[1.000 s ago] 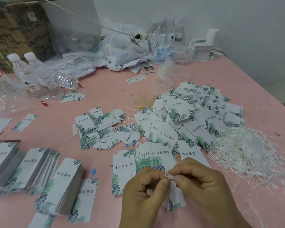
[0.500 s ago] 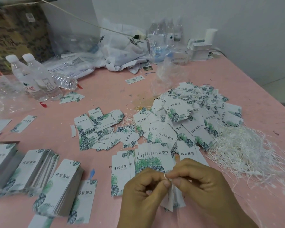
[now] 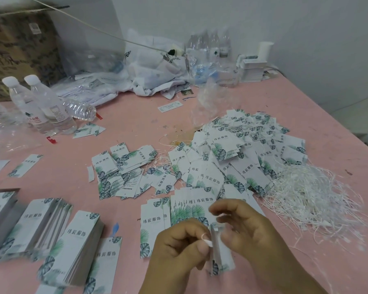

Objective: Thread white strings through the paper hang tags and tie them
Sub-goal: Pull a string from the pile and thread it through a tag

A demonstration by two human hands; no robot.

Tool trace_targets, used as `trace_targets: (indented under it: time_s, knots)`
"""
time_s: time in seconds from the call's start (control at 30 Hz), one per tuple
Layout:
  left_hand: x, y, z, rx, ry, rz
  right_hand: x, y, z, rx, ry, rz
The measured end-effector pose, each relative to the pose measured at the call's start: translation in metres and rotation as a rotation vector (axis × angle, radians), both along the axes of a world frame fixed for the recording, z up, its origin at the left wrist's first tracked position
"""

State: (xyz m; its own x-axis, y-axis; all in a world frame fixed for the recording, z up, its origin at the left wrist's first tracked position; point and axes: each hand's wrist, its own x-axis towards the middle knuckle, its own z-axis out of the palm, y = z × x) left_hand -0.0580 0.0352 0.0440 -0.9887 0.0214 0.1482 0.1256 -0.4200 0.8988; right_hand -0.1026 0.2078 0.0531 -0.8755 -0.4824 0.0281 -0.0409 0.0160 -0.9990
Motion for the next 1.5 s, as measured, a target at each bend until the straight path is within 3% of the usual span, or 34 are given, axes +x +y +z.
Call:
trace_targets:
  time_s: [0.13,0.27,0.63,0.73,0.93,1.07,1.2,1.37,1.5]
  knots:
    - [-0.001,-0.004,0.004,0.269,0.002,-0.157,0.002,-0.009,0.001,0.075,-0.062,0.286]
    - [-0.004,-0.011,0.006,0.533,0.007,-0.228,0.003,-0.016,0.000,0.172,-0.064,0.314]
    - [-0.018,-0.028,0.006,0.526,-0.236,0.281,-0.007,-0.001,-0.005,0.039,-0.248,0.274]
    - [-0.017,-0.020,0.003,0.405,-0.338,0.282,-0.010,0.000,-0.010,-0.146,-0.305,0.207]
    - [-0.001,0.008,-0.004,0.061,-0.406,-0.026,-0.011,-0.009,-0.014,-0.315,-0.320,0.061]
    - [-0.002,0.012,-0.016,-0.169,-0.243,0.145,-0.011,-0.011,-0.016,-0.268,-0.264,-0.031]
    - [-0.004,0.011,-0.037,-0.266,-0.109,0.302,-0.011,-0.010,-0.014,-0.265,-0.236,-0.062]
    - [-0.006,0.005,-0.042,-0.799,0.221,0.472,-0.012,-0.007,-0.017,-0.266,-0.259,-0.081]
    - [-0.005,0.008,-0.026,-0.853,0.341,0.541,-0.013,-0.006,-0.016,-0.309,-0.348,-0.037]
